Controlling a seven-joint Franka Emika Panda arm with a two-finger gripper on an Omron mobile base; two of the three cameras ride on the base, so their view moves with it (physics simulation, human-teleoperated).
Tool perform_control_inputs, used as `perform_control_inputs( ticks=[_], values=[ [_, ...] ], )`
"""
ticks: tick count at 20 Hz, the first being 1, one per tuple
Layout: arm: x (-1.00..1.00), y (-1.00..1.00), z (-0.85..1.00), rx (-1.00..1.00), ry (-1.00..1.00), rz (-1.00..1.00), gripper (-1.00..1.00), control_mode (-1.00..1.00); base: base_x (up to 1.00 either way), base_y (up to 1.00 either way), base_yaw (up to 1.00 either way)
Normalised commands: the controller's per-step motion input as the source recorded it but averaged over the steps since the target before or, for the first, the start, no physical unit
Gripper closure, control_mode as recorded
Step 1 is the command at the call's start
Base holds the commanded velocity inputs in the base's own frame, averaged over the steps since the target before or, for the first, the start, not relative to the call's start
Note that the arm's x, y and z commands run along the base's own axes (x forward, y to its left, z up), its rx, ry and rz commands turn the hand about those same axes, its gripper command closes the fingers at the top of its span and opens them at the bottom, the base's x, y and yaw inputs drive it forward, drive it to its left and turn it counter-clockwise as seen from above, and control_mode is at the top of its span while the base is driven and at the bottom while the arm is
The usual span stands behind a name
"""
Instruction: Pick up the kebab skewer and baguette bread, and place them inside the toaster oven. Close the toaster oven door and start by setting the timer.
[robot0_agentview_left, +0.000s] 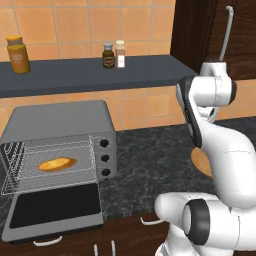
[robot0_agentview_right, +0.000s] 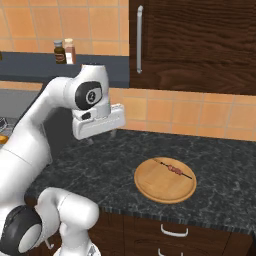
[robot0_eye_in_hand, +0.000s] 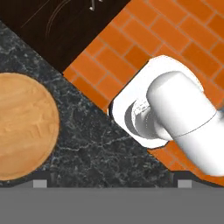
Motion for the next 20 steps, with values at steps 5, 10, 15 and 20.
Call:
perform_control_inputs(
  ticks=[5, 10, 15, 20],
  values=[
    [0.17, -0.88, -0.5, 0.05, 0.01, -0.15, -1.0, -1.0, 0.0, 0.0, 0.0],
    [0.37, -0.76, -0.54, 0.0, -0.03, -0.03, -1.0, -1.0, 0.0, 0.0, 0.0],
    [0.33, -0.69, -0.54, 0.0, 0.0, -0.02, -1.0, -1.0, 0.0, 0.0, 0.0],
    [0.32, -0.54, -0.39, 0.0, 0.0, -0.02, -1.0, -1.0, 0.0, 0.0, 0.0]
  ],
)
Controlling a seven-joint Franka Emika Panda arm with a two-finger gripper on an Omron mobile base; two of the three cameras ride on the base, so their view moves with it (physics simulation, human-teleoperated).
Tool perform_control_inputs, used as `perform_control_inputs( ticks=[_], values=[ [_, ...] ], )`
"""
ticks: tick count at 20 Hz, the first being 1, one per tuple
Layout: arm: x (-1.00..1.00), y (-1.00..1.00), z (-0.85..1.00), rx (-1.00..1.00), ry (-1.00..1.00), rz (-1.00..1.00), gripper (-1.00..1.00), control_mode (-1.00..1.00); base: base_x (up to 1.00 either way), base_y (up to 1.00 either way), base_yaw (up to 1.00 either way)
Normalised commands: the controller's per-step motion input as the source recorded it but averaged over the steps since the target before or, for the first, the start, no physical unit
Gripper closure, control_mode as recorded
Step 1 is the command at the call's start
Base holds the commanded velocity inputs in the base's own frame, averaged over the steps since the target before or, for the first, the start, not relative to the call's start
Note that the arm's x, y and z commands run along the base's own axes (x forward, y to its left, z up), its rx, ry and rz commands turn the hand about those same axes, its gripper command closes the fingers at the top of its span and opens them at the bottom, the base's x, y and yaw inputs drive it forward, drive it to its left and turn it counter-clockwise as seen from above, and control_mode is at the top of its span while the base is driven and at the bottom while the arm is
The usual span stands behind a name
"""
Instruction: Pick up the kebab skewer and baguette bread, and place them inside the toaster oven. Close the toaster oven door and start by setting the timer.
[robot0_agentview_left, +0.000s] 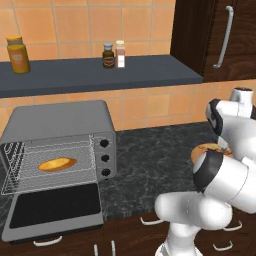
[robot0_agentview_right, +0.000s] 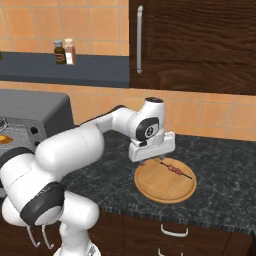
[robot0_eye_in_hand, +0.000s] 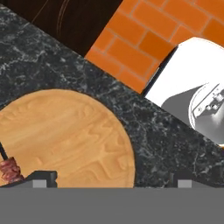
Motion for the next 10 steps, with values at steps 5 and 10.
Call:
perform_control_inputs(
  ticks=[5, 10],
  values=[
    [0.36, -0.25, -0.31, 0.0, 0.0, -0.06, -1.0, -1.0, 0.0, 0.0, 0.0],
    [0.13, -0.09, -0.37, 0.0, 0.0, -0.04, -1.0, -1.0, 0.0, 0.0, 0.0]
  ],
)
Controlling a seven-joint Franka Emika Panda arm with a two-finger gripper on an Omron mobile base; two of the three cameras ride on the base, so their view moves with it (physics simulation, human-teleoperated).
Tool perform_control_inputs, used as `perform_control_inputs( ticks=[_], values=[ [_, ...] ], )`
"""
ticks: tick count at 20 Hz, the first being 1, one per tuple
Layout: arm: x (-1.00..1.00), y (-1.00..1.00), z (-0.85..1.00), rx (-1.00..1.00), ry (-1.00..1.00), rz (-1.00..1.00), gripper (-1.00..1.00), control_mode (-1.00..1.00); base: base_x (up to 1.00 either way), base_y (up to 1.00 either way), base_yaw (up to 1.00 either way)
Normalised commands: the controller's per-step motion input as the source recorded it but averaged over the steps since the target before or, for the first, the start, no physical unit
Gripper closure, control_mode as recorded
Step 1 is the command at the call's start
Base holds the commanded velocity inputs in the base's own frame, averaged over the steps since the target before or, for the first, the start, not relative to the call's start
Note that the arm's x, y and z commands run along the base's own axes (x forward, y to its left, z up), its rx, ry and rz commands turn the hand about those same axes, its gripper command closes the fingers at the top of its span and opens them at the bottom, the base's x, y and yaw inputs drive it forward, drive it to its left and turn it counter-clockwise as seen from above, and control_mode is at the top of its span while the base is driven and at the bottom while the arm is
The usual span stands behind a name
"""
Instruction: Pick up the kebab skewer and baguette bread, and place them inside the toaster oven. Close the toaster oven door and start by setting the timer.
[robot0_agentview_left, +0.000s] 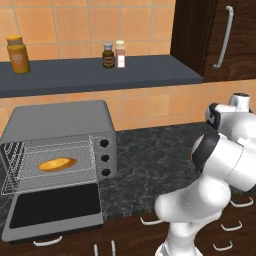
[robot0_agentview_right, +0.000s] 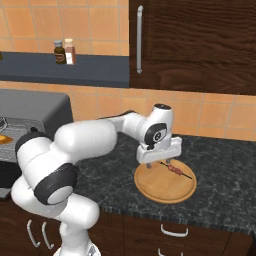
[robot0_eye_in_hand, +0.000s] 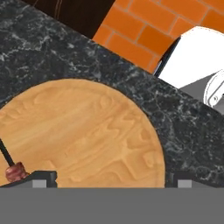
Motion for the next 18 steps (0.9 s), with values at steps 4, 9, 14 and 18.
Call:
perform_control_inputs(
  ticks=[4, 9, 14, 18],
  values=[
    [0.35, -0.12, -0.32, 0.0, -0.04, 0.0, -1.0, -1.0, 0.0, 0.0, 0.0],
    [0.48, -0.16, -0.24, 0.0, -0.03, 0.0, -1.0, -1.0, 0.0, 0.0, 0.0],
    [0.42, -0.37, -0.21, 0.0, 0.0, 0.0, -1.0, -1.0, 0.0, 0.0, 0.0],
    [0.4, -0.32, -0.28, 0.0, 0.0, 0.0, -1.0, -1.0, 0.0, 0.0, 0.0]
  ],
)
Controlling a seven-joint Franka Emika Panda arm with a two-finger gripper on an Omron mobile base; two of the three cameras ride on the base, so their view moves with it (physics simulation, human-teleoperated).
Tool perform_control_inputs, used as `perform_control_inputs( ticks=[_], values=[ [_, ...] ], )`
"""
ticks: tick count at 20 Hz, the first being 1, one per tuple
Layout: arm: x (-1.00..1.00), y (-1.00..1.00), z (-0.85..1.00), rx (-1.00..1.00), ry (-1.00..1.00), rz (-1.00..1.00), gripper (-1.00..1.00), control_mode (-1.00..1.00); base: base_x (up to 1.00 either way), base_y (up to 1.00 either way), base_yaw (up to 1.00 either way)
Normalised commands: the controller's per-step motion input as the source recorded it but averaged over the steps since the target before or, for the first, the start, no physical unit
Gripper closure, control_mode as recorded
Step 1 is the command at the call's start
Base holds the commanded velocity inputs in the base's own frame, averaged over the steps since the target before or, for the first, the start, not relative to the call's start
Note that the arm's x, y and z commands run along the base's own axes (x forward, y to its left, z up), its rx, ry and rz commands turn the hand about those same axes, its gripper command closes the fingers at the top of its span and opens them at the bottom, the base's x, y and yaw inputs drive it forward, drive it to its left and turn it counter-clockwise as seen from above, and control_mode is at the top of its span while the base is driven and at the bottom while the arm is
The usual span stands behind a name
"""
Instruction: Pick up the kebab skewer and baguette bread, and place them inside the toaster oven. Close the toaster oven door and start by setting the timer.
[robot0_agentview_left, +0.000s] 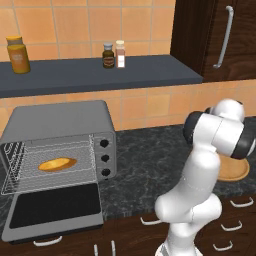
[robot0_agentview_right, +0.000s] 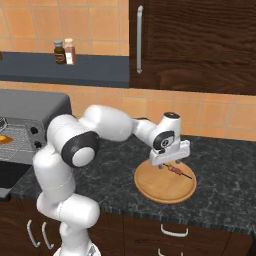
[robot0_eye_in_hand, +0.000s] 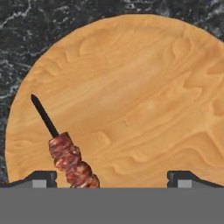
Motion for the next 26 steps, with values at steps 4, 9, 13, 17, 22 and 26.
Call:
perform_control_inputs(
  ticks=[4, 9, 13, 17, 22, 26],
  values=[
    [0.36, -0.22, -0.27, 0.0, 0.0, 0.0, -1.0, -1.0, 0.0, 0.0, 0.0],
    [0.32, -0.17, -0.31, 0.0, 0.0, 0.0, -1.0, -1.0, 0.0, 0.0, 0.0],
    [0.22, -0.16, -0.36, 0.0, 0.0, 0.0, -1.0, -1.0, 0.0, 0.0, 0.0],
    [0.08, -0.1, -0.41, 0.0, 0.0, 0.0, -1.0, -1.0, 0.0, 0.0, 0.0],
    [-0.12, -0.02, -0.27, 0.0, -0.08, 0.0, -1.0, -1.0, 0.0, 0.0, 0.0],
    [-0.44, 0.03, -0.18, -0.03, -0.12, -0.02, -1.0, -1.0, 0.0, 0.0, 0.0]
  ],
)
